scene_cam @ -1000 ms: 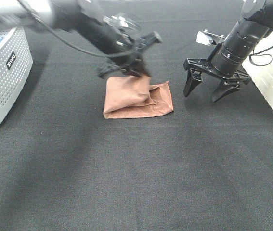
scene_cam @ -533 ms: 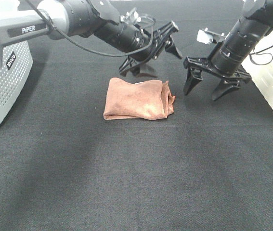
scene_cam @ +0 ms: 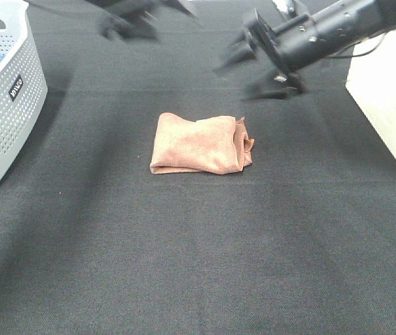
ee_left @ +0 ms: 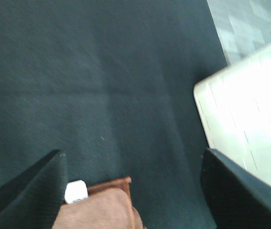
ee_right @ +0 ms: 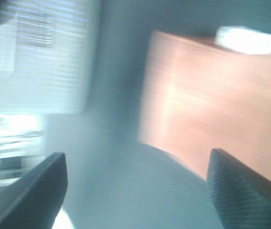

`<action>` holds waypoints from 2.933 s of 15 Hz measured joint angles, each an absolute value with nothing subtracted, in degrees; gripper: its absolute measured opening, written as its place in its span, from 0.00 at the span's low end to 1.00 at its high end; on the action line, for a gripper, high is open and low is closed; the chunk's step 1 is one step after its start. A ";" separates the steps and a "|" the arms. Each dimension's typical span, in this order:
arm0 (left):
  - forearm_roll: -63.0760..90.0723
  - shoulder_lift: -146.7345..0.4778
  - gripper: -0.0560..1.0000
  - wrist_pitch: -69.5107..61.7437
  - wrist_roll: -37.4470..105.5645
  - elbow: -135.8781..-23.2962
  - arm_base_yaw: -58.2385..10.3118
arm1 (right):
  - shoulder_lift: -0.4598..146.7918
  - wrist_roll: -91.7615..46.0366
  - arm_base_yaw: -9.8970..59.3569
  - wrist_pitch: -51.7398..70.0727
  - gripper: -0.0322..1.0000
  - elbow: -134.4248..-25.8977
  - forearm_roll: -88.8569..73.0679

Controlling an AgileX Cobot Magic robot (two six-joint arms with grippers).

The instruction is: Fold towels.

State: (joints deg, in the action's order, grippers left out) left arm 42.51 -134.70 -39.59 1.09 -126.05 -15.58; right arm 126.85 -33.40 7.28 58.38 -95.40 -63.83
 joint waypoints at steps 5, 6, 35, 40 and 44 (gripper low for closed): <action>41.25 -134.53 0.75 -41.37 1.09 -126.05 -14.55 | 134.99 -39.94 7.28 61.65 0.77 -95.40 -73.05; 41.25 -134.53 0.75 -41.54 1.09 -126.05 -14.55 | 136.48 -40.22 7.28 61.65 0.77 -95.40 -73.11; -1.09 -99.06 0.75 -69.50 -8.71 -105.83 -21.54 | 97.63 -4.64 7.33 69.10 0.77 -94.60 -11.29; -2.18 -81.47 0.75 -69.56 -10.43 -83.14 -22.92 | 83.25 -3.78 7.33 69.50 0.77 -84.05 -9.28; -2.18 -64.97 0.75 -69.33 -10.49 -65.37 -22.98 | 69.79 -3.27 7.33 69.61 0.77 -69.73 -9.11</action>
State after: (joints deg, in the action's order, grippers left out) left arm -2.18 -64.97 -69.33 -10.49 -65.37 -22.98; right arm 69.79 -3.27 7.33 69.61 -69.73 -9.11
